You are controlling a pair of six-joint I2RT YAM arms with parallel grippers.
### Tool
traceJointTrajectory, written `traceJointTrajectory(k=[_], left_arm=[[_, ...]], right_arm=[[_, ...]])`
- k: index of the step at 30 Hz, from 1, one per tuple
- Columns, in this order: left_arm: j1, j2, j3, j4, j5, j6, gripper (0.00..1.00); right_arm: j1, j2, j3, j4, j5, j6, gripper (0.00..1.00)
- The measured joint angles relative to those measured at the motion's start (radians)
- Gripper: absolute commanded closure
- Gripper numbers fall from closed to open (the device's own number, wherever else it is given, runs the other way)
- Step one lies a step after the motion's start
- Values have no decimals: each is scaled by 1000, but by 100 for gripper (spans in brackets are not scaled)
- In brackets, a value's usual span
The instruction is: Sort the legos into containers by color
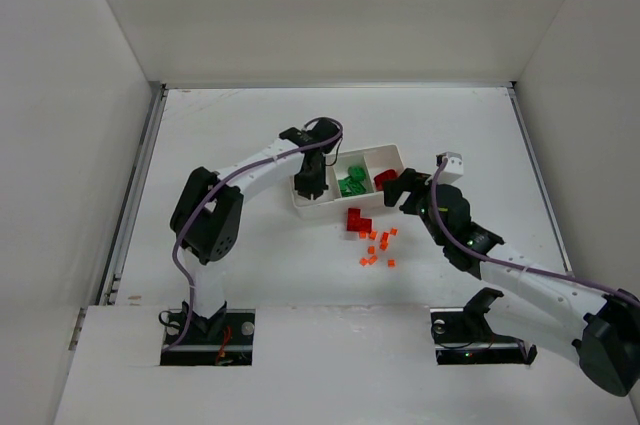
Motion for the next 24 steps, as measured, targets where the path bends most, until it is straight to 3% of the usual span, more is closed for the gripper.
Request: traceJointTrajectory(k=[12, 24], left_arm=[[-9, 98, 83, -111, 121, 0, 91], [-35, 138, 139, -138, 54, 0, 91]], right_arm=[[12, 0, 0, 0, -7, 3, 16], [12, -20, 0, 0, -7, 3, 16]])
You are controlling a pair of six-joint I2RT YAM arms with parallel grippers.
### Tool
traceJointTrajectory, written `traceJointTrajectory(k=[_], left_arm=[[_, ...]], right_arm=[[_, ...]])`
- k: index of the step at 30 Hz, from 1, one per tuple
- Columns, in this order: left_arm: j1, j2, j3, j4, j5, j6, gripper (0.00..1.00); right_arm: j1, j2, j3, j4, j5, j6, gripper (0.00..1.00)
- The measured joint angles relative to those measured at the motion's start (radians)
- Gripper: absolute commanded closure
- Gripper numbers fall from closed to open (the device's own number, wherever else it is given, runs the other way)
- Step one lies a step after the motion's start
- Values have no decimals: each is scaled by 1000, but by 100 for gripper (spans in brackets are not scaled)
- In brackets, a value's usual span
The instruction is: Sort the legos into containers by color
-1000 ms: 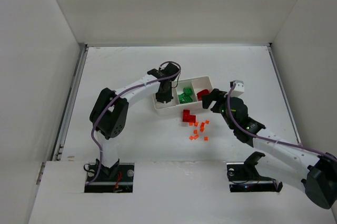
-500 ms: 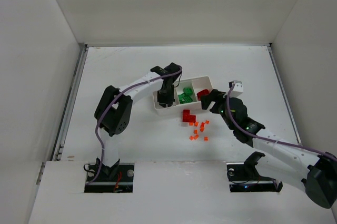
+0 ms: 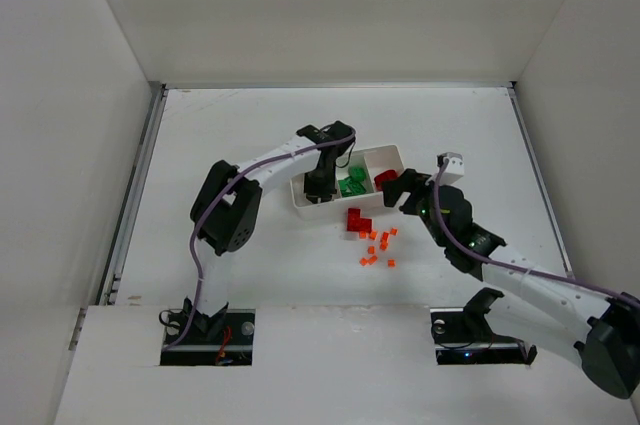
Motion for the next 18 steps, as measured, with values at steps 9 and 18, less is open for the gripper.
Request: traceJointTrajectory(k=[9, 18], left_arm=[[-23, 24, 2, 60, -225, 0, 90], [11, -19, 15, 194, -325, 5, 88]], right_arm=[[0, -29, 0, 0, 0, 0, 16], [0, -49, -1, 0, 0, 7, 16]])
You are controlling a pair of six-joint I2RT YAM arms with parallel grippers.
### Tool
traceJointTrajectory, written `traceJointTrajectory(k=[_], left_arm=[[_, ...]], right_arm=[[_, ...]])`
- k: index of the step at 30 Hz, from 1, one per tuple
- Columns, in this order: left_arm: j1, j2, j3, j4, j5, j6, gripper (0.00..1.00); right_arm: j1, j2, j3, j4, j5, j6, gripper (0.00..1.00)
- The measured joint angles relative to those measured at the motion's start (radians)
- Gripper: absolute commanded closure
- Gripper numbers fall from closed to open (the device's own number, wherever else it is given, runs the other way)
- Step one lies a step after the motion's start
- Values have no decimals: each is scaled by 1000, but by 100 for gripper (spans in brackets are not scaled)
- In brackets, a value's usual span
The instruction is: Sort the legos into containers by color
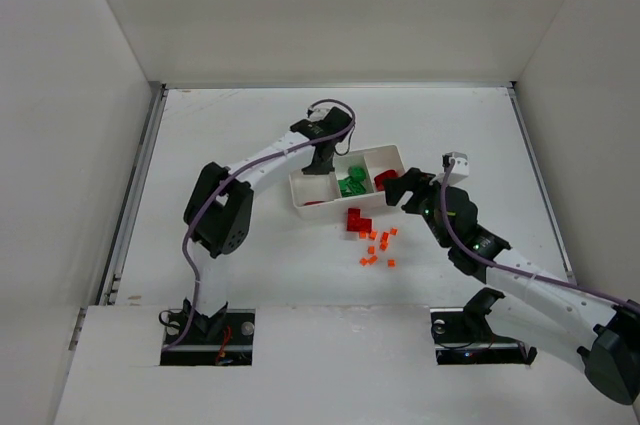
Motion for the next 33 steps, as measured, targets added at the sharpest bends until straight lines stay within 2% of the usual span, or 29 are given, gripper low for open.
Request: traceJointTrajectory(k=[7, 16, 29, 33], left_arm=[[-21, -96, 16, -83, 138, 4, 94], [-34, -71, 12, -211, 251, 23, 93], [-64, 92, 28, -256, 285, 37, 93], [-65, 93, 29, -245, 214, 37, 93]], right_arm=[[2, 3, 0, 0, 0, 1, 16], [7, 17, 0, 1, 0, 1, 16], [7, 16, 0, 1, -1, 4, 16], [7, 2, -1, 0, -3, 4, 16]])
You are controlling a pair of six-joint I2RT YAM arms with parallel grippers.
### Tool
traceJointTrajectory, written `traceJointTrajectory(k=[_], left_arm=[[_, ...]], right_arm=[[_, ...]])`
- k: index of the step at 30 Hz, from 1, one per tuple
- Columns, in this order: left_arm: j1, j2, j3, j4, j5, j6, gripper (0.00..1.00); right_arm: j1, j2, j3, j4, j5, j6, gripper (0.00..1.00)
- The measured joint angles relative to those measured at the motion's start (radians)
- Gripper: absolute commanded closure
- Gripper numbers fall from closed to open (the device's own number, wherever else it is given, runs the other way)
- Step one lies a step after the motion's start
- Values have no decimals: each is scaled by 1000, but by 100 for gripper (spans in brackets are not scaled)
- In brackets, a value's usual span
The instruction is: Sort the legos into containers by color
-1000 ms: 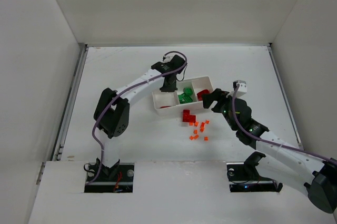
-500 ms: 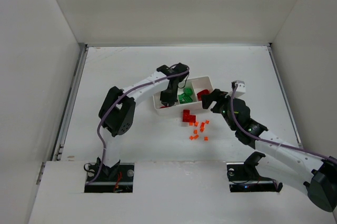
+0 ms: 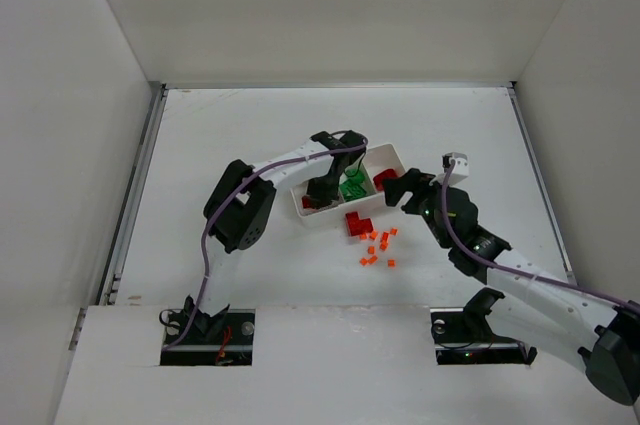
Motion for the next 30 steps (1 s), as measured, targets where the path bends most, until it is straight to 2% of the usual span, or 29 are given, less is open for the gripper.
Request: traceJointTrajectory(k=[8, 10, 13, 17, 20, 24, 30], left_arm=[[10, -11, -10, 125, -256, -5, 89], [11, -54, -55, 189, -290, -5, 86], [7, -197, -159, 266, -317, -5, 81], [-26, -375, -186, 333, -331, -10, 73], [-49, -435, -186, 364, -327, -32, 69], [-51, -401, -200, 358, -269, -90, 63], [-16, -326, -304, 374, -174, -149, 54]], right_arm=[[5, -10, 0, 2, -5, 7, 16], [19, -3, 0, 3, -12, 11, 16], [45, 3, 0, 2, -18, 11, 16], [55, -13, 0, 4, -20, 11, 16], [39, -19, -2, 11, -23, 11, 16], [22, -19, -17, 20, -26, 11, 16], [23, -12, -18, 24, -27, 11, 16]])
